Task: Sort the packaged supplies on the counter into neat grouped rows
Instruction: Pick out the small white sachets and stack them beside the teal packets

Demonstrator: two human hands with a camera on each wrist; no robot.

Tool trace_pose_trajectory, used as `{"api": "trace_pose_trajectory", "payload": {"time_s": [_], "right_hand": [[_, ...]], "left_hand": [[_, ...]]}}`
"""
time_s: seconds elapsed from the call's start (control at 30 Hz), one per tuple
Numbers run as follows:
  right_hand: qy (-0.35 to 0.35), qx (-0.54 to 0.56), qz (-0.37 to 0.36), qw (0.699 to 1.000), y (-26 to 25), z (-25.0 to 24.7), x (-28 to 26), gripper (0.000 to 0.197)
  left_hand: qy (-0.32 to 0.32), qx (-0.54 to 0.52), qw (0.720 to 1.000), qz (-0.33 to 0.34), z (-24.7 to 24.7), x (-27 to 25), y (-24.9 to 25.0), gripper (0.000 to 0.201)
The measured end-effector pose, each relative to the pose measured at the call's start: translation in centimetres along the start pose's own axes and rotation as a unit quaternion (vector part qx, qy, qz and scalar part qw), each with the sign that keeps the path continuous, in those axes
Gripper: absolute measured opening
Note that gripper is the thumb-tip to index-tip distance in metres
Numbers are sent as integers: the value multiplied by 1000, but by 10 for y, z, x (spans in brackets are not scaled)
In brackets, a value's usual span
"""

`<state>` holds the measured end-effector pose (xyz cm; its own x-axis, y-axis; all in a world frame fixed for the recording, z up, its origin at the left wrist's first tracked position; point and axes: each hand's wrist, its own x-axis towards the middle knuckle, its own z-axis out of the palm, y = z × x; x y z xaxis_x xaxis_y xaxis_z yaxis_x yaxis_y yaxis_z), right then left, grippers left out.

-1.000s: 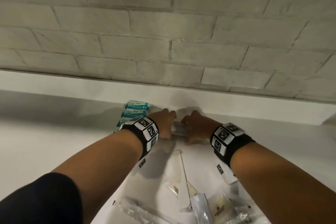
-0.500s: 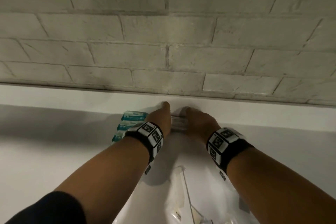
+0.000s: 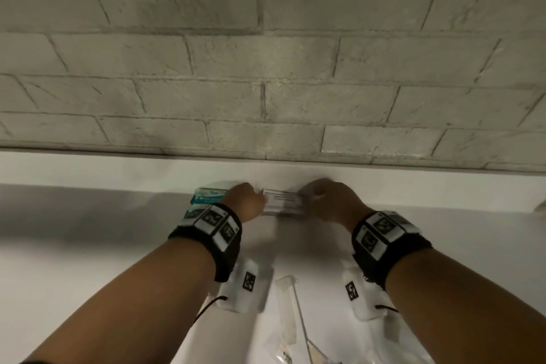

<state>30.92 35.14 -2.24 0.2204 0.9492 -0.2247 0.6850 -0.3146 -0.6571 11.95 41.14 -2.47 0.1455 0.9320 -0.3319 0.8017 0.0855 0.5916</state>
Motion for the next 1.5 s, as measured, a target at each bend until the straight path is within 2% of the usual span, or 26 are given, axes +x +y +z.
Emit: {"api": "trace_pose_trajectory", "payload": {"time_s": [0.07, 0.13, 0.2, 0.27, 0.4, 0.47, 0.53, 0.57, 0.63, 0.67, 0.7, 0.77, 0.83, 0.9, 0.93, 1.0, 1.1, 1.13, 1.17, 1.23, 1.3, 1.37, 1.43, 1.5], "right_hand": [[3, 172, 77, 982, 8, -1, 0, 36], [-12, 306, 127, 944, 10, 4, -2, 38], [-30, 352, 129, 926, 6, 12, -3, 28], [-39, 363, 125, 922, 0, 18, -2, 17], [-47, 358, 119, 925, -2, 23, 2, 20], [-50, 345, 115, 930, -1, 22, 1, 17], [-45, 329, 116, 936, -1, 20, -3, 5], [-36, 316, 121, 940, -1, 17, -8, 7], [-36, 267, 136, 953, 0, 8, -23, 10], [-51, 223, 137, 964, -2, 2, -32, 10], [-70, 163, 135, 975, -1, -6, -47, 21], [-108, 40, 88, 989, -1, -23, -68, 38], [-120, -86, 30, 989, 3, -38, -97, 43], [-115, -164, 7, 980, 12, -45, -126, 45], [-114, -196, 5, 974, 17, -45, -140, 46], [-119, -259, 7, 959, 33, -39, -165, 50], [-186, -303, 5, 935, 49, -25, -201, 54], [-212, -320, 0, 924, 50, -21, -213, 50], [-223, -332, -7, 916, 50, -17, -221, 38], [-191, -349, -24, 917, 47, -9, -231, 10], [-122, -351, -33, 928, 41, 1, -239, 13], [-62, -341, -36, 937, 33, 16, -243, 38], [-55, -313, -15, 948, 21, 31, -248, 49], [-81, -304, 18, 949, 14, 45, -251, 51]], "left_hand": [[-21, -116, 993, -17, 1, 2, -6, 48], [-35, -276, 959, -59, 6, 3, -7, 50], [-35, -339, 936, -84, 11, 7, -5, 46], [-43, -346, 933, -95, 14, 8, -3, 48], [-44, -324, 941, -87, 16, 13, -2, 53], [-46, -320, 942, -85, 17, 15, -3, 57], [-42, -320, 943, -86, 15, 9, -3, 62], [-38, -313, 945, -84, 14, 4, -1, 65], [-26, -246, 967, -63, 9, -10, 1, 66], [-20, -194, 980, -39, 5, -20, 3, 60], [-15, -149, 989, -9, 4, -36, 5, 47], [-7, -106, 993, 51, -1, -63, 12, 18], [-64, -37, 992, 103, -1, -99, 17, 14], [-167, 60, 972, 157, 3, -133, 17, 27], [-210, 114, 951, 195, 7, -145, 12, 31], [-257, 205, 911, 250, 17, -167, 1, 36], [-249, 346, 865, 263, 34, -185, -21, 43], [-237, 368, 860, 262, 36, -192, -29, 45], [-226, 374, 860, 263, 37, -197, -37, 45], [-212, 376, 862, 268, 34, -208, -50, 43], [-203, 390, 861, 256, 29, -221, -60, 38], [-187, 395, 868, 234, 26, -235, -65, 38], [-176, 395, 873, 225, 25, -247, -67, 39], [-157, 395, 881, 208, 23, -259, -69, 36]]}}
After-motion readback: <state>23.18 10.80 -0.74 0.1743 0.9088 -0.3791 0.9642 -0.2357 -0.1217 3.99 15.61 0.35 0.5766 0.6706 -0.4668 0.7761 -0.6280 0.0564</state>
